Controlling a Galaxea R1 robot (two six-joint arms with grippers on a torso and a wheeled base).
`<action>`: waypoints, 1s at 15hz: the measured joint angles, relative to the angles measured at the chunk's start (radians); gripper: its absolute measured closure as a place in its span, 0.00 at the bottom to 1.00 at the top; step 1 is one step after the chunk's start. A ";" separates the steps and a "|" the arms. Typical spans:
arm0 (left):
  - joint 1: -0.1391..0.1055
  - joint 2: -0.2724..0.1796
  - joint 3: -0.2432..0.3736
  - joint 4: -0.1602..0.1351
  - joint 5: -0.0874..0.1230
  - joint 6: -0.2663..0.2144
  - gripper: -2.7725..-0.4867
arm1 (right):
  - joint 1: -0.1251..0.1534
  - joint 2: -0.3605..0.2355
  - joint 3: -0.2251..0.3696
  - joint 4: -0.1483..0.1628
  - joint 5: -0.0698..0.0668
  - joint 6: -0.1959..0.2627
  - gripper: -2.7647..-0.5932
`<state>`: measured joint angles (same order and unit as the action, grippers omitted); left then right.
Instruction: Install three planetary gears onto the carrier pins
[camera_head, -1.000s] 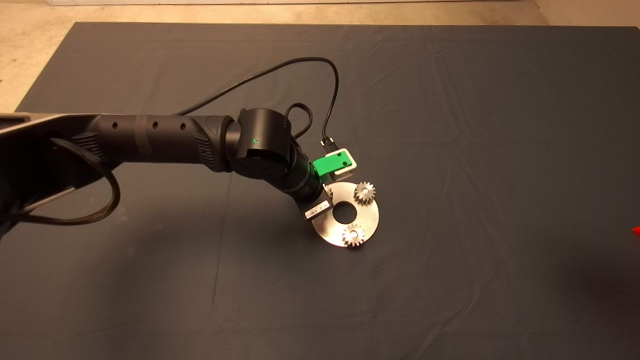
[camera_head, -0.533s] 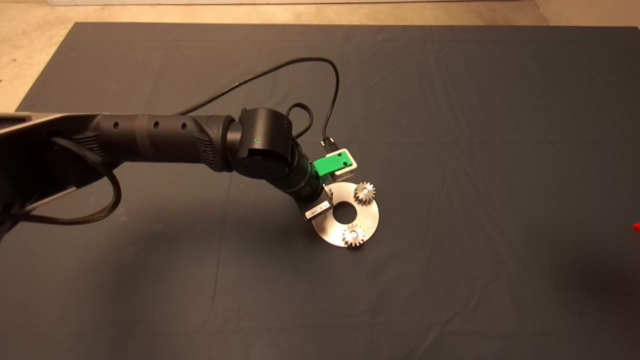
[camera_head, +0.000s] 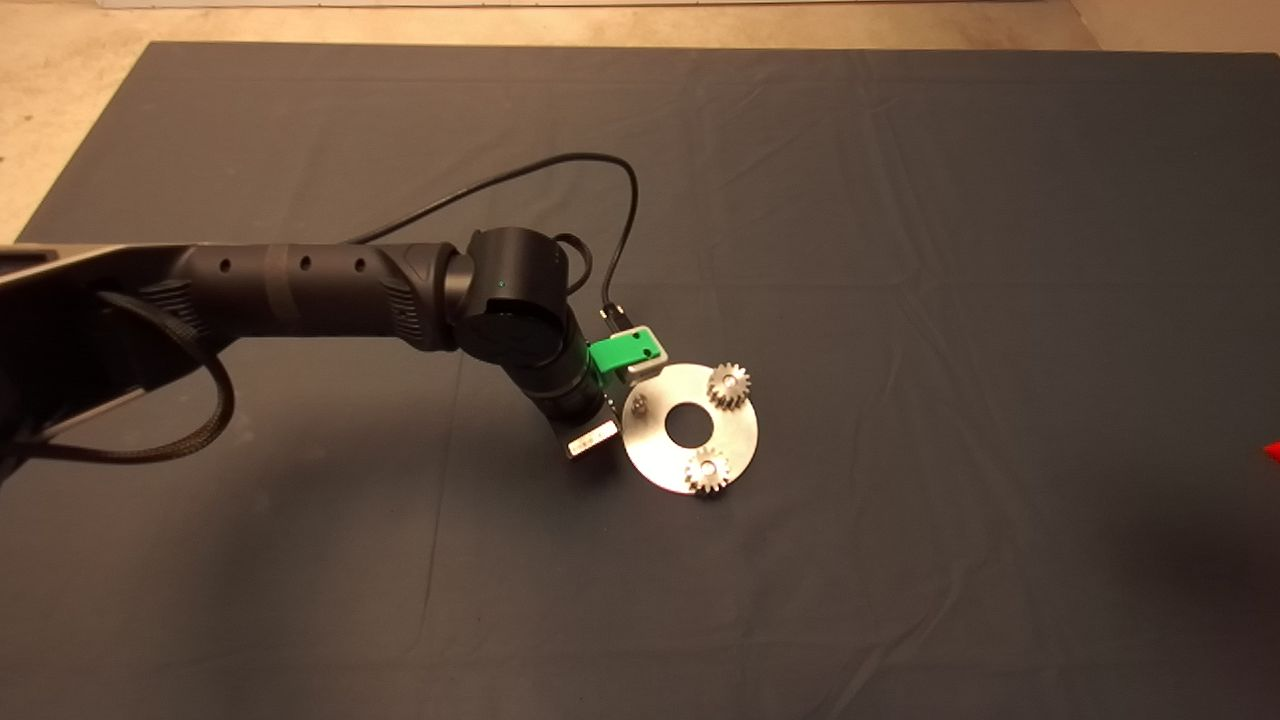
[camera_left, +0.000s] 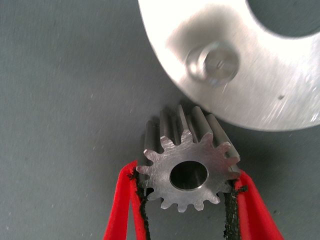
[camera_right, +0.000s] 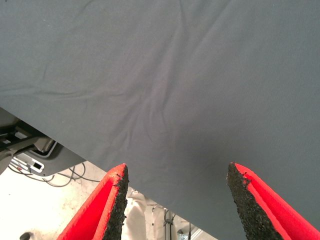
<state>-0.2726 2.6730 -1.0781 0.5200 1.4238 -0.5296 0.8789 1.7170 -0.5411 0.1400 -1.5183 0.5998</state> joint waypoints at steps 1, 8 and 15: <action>0.000 0.001 0.000 0.000 -0.004 0.000 0.97 | 0.000 0.000 0.000 0.000 0.000 0.000 0.61; -0.061 0.000 0.000 0.000 0.000 0.000 0.97 | 0.000 0.000 0.000 0.000 0.000 0.000 0.61; -0.072 0.009 0.004 -0.023 0.027 0.000 0.97 | 0.000 0.000 0.000 0.000 0.000 0.000 0.61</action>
<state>-0.3444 2.6823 -1.0736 0.4972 1.4504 -0.5300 0.8787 1.7168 -0.5411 0.1400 -1.5182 0.5998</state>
